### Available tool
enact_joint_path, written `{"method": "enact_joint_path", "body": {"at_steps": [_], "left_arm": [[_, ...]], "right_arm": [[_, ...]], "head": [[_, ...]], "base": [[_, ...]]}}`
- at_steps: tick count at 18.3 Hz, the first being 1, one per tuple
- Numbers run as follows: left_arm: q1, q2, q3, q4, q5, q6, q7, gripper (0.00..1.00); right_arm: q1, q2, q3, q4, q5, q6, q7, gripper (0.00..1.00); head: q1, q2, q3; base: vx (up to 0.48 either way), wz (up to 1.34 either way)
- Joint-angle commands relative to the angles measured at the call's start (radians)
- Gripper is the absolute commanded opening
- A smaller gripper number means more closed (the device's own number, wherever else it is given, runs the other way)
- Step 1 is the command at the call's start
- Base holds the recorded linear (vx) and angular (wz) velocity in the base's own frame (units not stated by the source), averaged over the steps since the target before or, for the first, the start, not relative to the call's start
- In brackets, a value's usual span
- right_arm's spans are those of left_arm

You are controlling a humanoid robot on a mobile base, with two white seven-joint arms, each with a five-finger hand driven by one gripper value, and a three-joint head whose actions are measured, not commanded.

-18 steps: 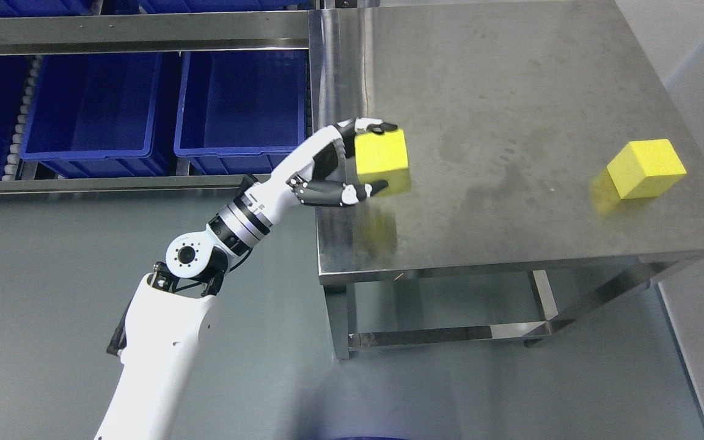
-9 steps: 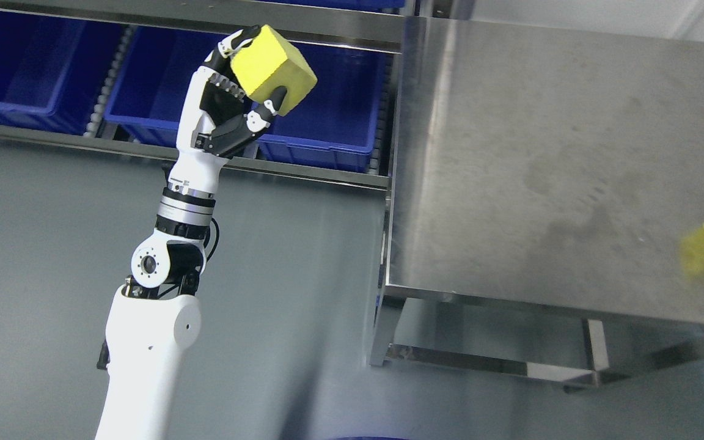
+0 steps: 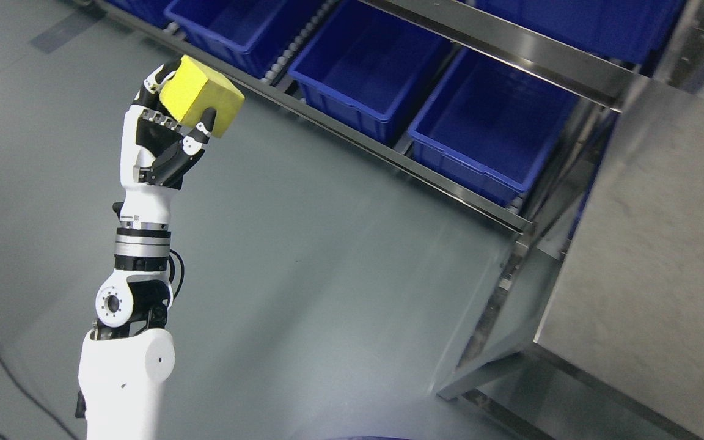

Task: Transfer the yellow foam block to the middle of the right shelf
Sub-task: 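Lift the cube with the left hand while the robot turns toward the shelf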

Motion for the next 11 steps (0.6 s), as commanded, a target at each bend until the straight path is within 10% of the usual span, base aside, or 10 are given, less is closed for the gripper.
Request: {"method": "enact_joint_path", "body": {"at_steps": [1,11], "left_arm": [[0.057,0.01,0.156,-0.046,0.005,-0.012,-0.002,0.42],[0.102,0.02,0.156,-0.045,0.005,-0.012,-0.014,0.42]], "right_arm": [[0.025,-0.017,-0.012,-0.017,0.003,-0.001,0.001,1.0],[0.025,-0.017,-0.012,-0.017,0.003,-0.001,0.001,1.0]], "head": [[0.0,0.0,0.0],[0.0,0.0,0.0]], "base": [[0.016,0.92],[0.074,0.86]]}}
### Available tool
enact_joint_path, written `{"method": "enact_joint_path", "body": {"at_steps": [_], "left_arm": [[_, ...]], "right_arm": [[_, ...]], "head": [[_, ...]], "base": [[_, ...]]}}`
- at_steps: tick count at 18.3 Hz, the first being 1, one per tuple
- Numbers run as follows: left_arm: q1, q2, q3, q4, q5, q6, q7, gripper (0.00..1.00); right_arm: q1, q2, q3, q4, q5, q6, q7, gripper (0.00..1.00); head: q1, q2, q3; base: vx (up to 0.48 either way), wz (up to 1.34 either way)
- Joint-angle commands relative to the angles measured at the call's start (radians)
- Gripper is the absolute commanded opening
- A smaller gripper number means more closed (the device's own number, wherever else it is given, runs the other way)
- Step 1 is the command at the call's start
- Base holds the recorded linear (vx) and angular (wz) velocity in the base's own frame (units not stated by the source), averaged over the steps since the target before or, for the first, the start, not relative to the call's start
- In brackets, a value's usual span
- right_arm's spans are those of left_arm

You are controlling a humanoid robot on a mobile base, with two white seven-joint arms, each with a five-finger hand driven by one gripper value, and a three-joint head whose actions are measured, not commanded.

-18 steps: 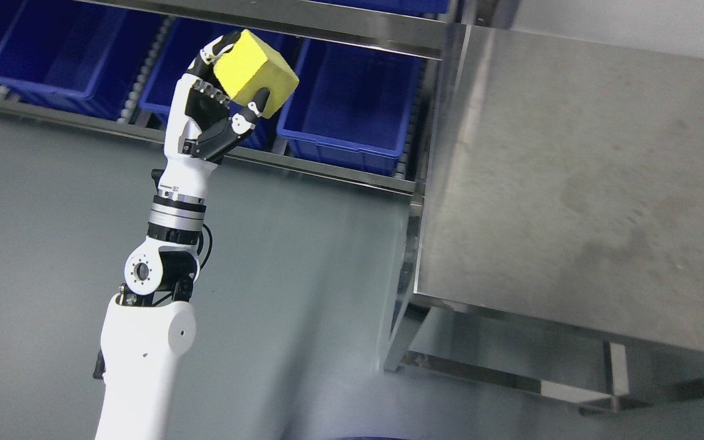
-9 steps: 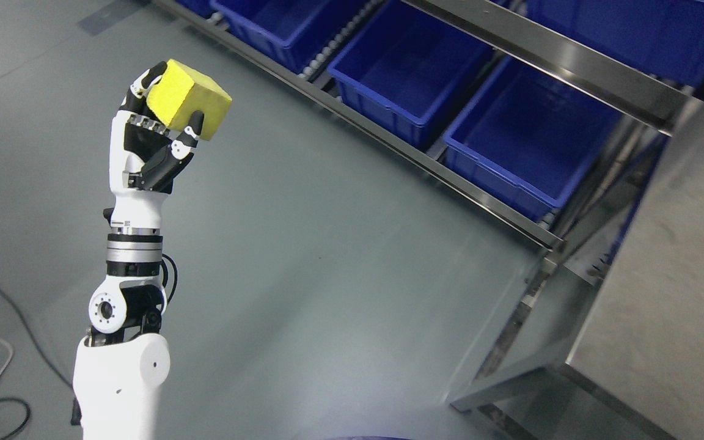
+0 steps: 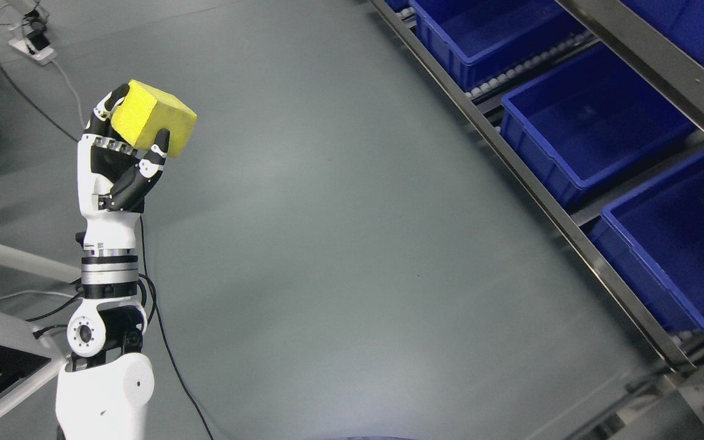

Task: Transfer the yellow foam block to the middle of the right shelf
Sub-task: 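Hold the cube raised in the left hand as the robot approaches the blue bins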

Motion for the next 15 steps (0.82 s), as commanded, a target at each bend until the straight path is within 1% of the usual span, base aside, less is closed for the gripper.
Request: {"method": "enact_joint_path", "body": {"at_steps": [1,8,12,15], "left_arm": [[0.023,0.028,0.051,-0.014,0.0,0.0,-0.003,0.42],[0.023,0.031,0.055,-0.014,0.0,-0.001,-0.003,0.43],[0.022,0.039,0.067,-0.014,0.0,-0.003,-0.006,0.43],[0.017,0.03,0.061,-0.014,0.0,-0.003,-0.016,0.43]], "right_arm": [[0.025,-0.017,-0.012,-0.017,0.003,-0.001,0.001,1.0],[0.023,-0.017,-0.012,-0.017,0.003,-0.001,0.001,1.0],[0.025,-0.017,-0.012,-0.017,0.003,-0.001,0.001,1.0],[0.025,-0.017,-0.012,-0.017,0.003,-0.001,0.001,1.0]], "head": [[0.0,0.0,0.0],[0.0,0.0,-0.001],[0.0,0.0,-0.001],[0.0,0.0,-0.001]], "base": [[0.119,0.48],[0.166,0.36],[0.245,0.05],[0.315,-0.13]]}}
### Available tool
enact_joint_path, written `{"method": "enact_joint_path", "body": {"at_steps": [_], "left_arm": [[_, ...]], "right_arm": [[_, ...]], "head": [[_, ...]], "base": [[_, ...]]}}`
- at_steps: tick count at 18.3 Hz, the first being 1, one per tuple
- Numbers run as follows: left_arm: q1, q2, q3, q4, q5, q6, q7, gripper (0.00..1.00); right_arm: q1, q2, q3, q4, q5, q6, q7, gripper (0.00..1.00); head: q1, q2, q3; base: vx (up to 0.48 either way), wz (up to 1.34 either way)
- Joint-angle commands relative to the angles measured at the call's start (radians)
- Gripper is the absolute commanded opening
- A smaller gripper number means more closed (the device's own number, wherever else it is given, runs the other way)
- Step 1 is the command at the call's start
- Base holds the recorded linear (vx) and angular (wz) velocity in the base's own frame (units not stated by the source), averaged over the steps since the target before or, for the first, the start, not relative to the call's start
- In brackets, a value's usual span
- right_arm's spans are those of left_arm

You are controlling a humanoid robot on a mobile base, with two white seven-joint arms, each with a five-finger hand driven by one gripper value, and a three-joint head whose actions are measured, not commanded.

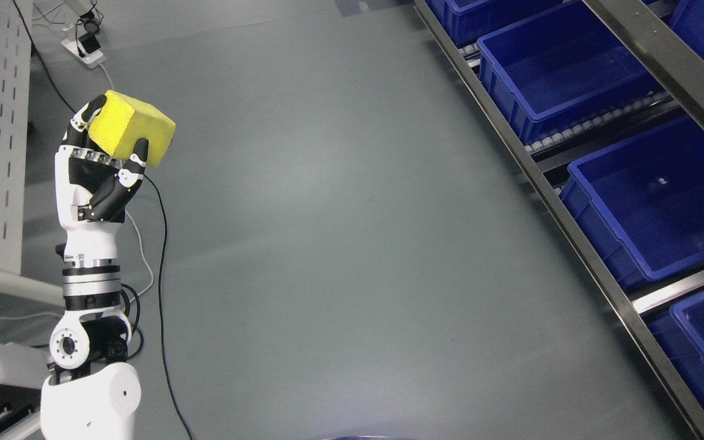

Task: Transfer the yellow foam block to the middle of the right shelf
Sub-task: 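Hold the cube raised in the left hand as the robot approaches the blue bins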

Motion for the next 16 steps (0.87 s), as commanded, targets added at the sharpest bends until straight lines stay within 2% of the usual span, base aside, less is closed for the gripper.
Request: {"method": "enact_joint_path", "body": {"at_steps": [1,9,16], "left_arm": [[-0.006,0.017,0.014,-0.003,0.0,-0.001,-0.011,0.43],[-0.041,0.004,-0.011,0.0,0.0,0.005,-0.011,0.43],[-0.038,0.004,-0.014,0.001,0.0,0.007,-0.011,0.43]], "right_arm": [[0.024,-0.017,-0.012,-0.017,0.003,-0.001,0.001,1.0],[0.024,-0.017,-0.012,-0.017,0.003,-0.001,0.001,1.0],[0.024,-0.017,-0.012,-0.017,0.003,-0.001,0.001,1.0]], "head": [[0.0,0.0,0.0],[0.0,0.0,0.0],[0.0,0.0,0.0]], "base": [[0.309,-0.17],[0.397,-0.22],[0.446,-0.55]]}}
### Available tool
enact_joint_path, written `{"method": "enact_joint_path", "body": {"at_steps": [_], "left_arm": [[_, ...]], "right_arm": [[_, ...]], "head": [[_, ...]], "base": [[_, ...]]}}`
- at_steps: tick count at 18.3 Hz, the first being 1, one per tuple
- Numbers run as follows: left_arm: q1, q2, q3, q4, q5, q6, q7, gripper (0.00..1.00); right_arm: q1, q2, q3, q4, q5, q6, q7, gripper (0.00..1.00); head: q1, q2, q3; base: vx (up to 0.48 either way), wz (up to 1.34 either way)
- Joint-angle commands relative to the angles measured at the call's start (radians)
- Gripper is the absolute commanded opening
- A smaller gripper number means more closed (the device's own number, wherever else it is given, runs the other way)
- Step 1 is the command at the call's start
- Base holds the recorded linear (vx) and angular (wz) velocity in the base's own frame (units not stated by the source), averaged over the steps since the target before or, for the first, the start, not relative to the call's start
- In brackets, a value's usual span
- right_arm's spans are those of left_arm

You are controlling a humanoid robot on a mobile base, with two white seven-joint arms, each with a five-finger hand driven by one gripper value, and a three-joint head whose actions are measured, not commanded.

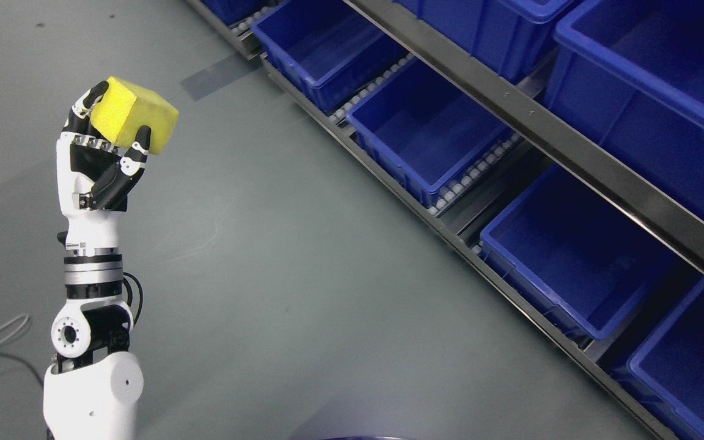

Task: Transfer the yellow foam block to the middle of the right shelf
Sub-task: 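Hold the cube raised in the left hand as the robot approaches the blue bins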

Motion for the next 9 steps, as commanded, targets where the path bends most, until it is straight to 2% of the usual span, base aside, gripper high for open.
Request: {"method": "enact_joint_path", "body": {"at_steps": [1,5,9], "left_arm": [[-0.002,0.015,-0.008,0.002,0.0,0.003,0.0,0.43],[0.003,0.019,-0.007,0.002,0.0,0.003,0.0,0.43],[0.004,0.02,-0.007,0.002,0.0,0.003,0.0,0.43]], "right_arm": [[0.023,-0.017,-0.012,-0.017,0.003,-0.001,0.001,1.0],[0.025,-0.017,-0.012,-0.017,0.003,-0.001,0.001,1.0],[0.025,-0.017,-0.012,-0.017,0.003,-0.001,0.001,1.0]], "head": [[0.0,0.0,0.0],[0.0,0.0,0.0],[0.0,0.0,0.0]], "base": [[0.438,-0.75],[0.391,-0.64],[0.301,-0.47]]}}
